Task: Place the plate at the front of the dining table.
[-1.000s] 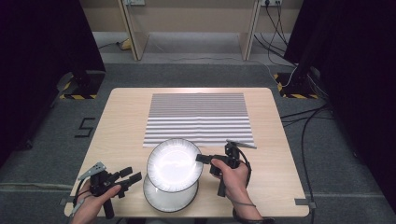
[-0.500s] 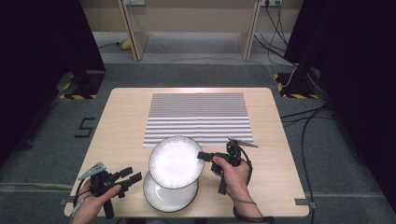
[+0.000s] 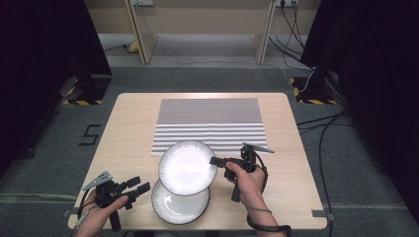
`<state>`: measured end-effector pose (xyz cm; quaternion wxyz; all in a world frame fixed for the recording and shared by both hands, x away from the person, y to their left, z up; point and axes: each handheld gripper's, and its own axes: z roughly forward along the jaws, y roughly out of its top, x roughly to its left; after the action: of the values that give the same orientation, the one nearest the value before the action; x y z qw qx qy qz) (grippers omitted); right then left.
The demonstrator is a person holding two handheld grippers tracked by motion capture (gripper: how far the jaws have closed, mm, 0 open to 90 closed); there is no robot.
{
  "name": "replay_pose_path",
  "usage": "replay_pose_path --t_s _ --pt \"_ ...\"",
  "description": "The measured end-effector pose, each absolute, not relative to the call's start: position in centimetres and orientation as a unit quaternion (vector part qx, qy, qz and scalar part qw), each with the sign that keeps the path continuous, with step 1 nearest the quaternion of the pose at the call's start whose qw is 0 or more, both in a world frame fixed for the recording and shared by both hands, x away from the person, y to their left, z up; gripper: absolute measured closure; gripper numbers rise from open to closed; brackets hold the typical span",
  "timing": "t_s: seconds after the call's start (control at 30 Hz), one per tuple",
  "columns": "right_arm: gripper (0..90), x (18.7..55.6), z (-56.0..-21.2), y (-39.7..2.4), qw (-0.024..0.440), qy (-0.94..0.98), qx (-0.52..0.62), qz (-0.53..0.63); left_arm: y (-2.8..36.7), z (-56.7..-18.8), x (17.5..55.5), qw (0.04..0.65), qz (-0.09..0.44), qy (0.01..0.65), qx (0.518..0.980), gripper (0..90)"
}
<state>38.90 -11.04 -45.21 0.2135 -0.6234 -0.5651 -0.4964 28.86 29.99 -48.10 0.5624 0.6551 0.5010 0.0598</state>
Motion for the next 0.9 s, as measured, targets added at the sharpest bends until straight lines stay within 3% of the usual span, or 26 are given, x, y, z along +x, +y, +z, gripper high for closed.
replay_pose_path --t_s 0.9 --pt "76.9 40.3 -44.5 -11.7 0.203 -0.550 -0.633 -0.505 30.0 -48.1 28.9 0.562 0.060 0.501 0.655 33.2"
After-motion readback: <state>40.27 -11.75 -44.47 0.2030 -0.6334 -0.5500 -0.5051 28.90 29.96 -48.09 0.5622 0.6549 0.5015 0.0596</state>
